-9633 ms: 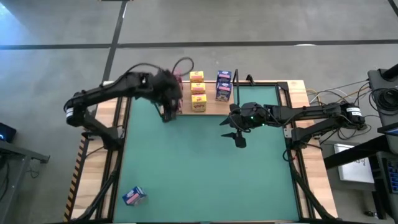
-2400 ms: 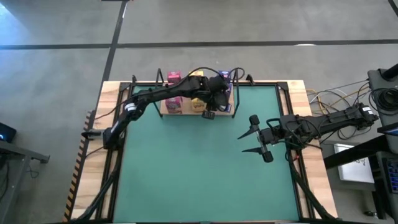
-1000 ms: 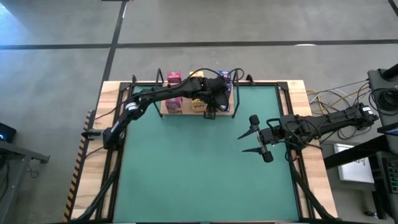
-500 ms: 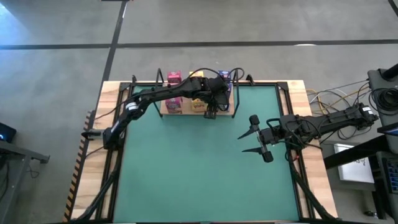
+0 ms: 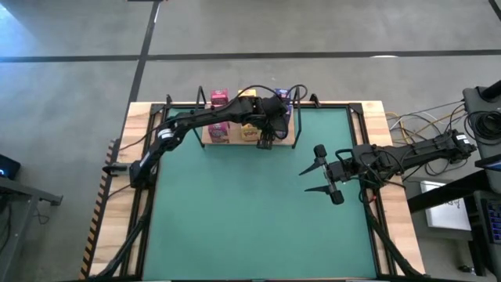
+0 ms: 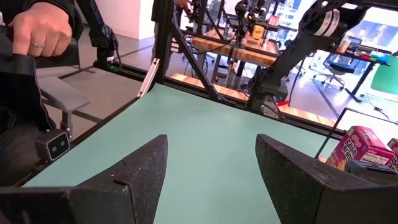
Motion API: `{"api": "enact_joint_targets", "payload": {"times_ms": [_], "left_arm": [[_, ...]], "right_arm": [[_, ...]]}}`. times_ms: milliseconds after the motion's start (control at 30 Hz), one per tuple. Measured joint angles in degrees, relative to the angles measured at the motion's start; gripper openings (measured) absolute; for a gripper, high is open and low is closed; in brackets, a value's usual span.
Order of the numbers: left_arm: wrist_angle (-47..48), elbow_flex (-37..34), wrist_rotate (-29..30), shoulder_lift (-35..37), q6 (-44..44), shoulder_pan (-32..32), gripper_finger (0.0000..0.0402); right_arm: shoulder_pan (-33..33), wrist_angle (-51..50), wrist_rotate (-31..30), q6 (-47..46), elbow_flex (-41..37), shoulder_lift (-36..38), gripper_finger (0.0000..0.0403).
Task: Stack cereal on shelf
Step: Put the blue cereal box on the shelf aligned with the other blue cereal boxes
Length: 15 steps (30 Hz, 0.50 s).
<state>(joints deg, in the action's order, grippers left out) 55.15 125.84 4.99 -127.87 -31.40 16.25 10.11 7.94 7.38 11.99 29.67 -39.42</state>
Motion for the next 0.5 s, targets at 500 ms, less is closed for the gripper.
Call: {"api": "enact_joint_targets", "payload": {"times_ms": [500], "left_arm": [[-1.4,0.0,-0.2,0.1,3.1,0.2,0.0186]], "right_arm": [[0.0,0.0,0.0,0.0,0.0,0.0,0.0233]]}}
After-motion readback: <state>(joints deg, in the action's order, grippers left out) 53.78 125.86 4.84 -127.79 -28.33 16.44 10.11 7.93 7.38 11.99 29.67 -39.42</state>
